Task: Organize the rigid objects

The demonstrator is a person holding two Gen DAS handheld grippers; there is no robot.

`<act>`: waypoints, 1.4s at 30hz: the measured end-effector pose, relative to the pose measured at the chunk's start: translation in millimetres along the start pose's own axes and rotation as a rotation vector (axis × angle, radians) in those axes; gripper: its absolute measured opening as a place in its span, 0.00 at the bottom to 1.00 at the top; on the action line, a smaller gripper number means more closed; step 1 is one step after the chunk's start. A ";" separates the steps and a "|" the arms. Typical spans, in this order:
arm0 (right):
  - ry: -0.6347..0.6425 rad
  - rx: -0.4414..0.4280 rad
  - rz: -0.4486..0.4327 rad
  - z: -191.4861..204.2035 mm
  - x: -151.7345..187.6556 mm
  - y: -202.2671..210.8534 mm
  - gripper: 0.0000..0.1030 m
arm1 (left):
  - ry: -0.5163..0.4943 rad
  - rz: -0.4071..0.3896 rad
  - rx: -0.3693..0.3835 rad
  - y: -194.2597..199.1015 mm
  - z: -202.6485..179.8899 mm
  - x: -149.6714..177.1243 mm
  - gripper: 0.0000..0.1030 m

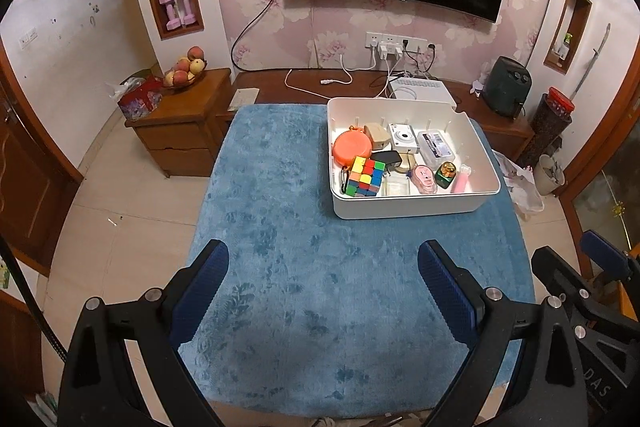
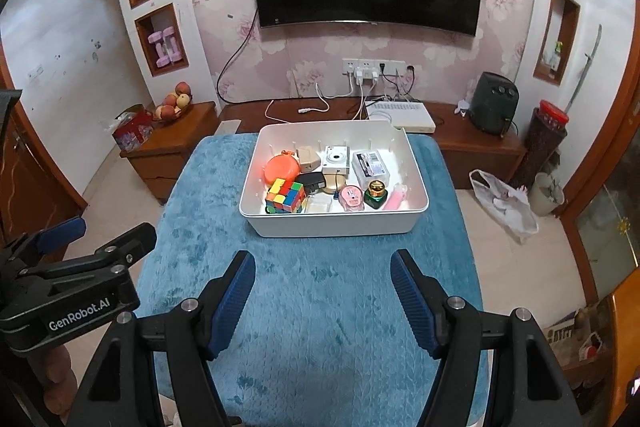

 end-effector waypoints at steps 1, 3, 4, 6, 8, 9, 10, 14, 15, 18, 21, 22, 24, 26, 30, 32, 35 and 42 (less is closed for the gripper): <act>0.001 -0.001 -0.001 0.5 -0.2 0.5 0.69 | 0.000 -0.003 -0.002 1.6 -0.1 0.0 0.94; -0.001 -0.001 -0.005 0.8 -0.2 2.4 0.69 | 0.001 -0.006 -0.004 3.2 0.9 0.3 0.94; -0.001 -0.001 -0.006 0.9 -0.8 2.8 0.69 | 0.000 -0.005 -0.004 3.1 1.0 0.3 0.94; 0.000 0.000 -0.009 1.5 -1.9 3.7 0.69 | 0.002 -0.006 -0.005 3.8 1.0 0.4 0.94; -0.001 0.000 -0.009 2.3 -2.1 3.9 0.69 | 0.001 -0.004 -0.004 3.6 1.2 0.6 0.94; -0.001 -0.001 -0.008 2.4 -2.2 3.8 0.69 | 0.001 -0.004 -0.005 4.3 1.2 0.7 0.94; -0.002 -0.001 -0.007 2.4 -2.4 3.6 0.69 | 0.001 -0.002 -0.004 4.9 1.3 0.9 0.94; -0.008 0.000 -0.003 1.1 -2.2 3.2 0.69 | 0.002 -0.003 -0.004 4.0 1.3 0.8 0.94; -0.010 0.001 -0.003 1.5 -1.7 2.9 0.69 | 0.003 -0.002 -0.003 4.3 1.6 1.2 0.94; -0.009 0.001 -0.001 1.3 -1.1 2.9 0.69 | 0.002 0.004 0.003 3.9 2.5 1.9 0.94; -0.008 0.001 0.001 1.2 0.4 2.8 0.69 | 0.000 0.010 0.007 3.1 2.2 3.4 0.94; -0.009 0.002 0.002 1.1 0.4 2.8 0.69 | -0.001 0.011 0.009 3.4 1.7 4.0 0.94; -0.009 0.001 0.001 1.0 0.3 2.7 0.69 | -0.004 0.013 0.011 3.1 1.3 4.1 0.94; -0.009 0.001 0.003 0.7 0.9 2.4 0.69 | -0.008 0.015 0.014 3.2 0.7 4.8 0.94; -0.016 0.003 0.010 1.8 6.4 1.6 0.69 | -0.013 0.021 0.017 2.7 0.4 3.7 0.94; -0.019 0.004 0.012 1.8 7.7 1.3 0.69 | -0.012 0.020 0.017 2.4 -0.2 3.8 0.94; -0.019 0.004 0.014 2.2 8.5 1.6 0.69 | -0.012 0.019 0.016 2.1 -0.7 3.8 0.94; -0.022 0.002 0.022 2.1 11.2 2.0 0.69 | -0.013 0.020 0.015 2.2 -1.4 3.9 0.94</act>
Point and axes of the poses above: each gripper's, at about its wrist camera, not at the fingertips, and y roughly against the way its jaws point, z to its left, x to its underside, the point moved 7 cm from there along -y, roughly the way its jaws point, and after that the axes turned 13 degrees about x, right-handed, at the moved point
